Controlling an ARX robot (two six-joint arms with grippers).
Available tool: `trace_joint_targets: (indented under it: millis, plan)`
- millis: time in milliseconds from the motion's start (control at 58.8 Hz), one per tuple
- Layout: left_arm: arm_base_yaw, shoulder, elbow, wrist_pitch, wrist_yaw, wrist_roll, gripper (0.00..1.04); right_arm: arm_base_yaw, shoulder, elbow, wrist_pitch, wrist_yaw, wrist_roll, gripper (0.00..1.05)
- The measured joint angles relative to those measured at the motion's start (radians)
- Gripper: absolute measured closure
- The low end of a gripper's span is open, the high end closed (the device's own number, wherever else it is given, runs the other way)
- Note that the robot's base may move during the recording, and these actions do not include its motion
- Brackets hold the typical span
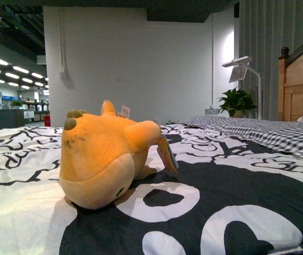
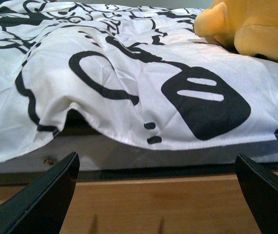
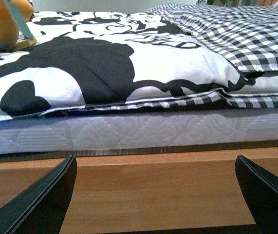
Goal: Put away toys
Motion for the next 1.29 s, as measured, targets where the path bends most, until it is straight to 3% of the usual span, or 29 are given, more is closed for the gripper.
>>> trace_joint_targets:
  millis: [1241, 1292]
  plan:
    - [0.0, 0.0, 0.0, 0.0, 0.0, 0.0, 0.06, 0.0, 0.0, 0.0, 0.0, -0.004, 0.0, 0.07]
    - [0.0, 0.0, 0.0, 0.0, 0.0, 0.0, 0.06, 0.01, 0.001, 0.0, 0.008, 0.036, 0.023, 0.07]
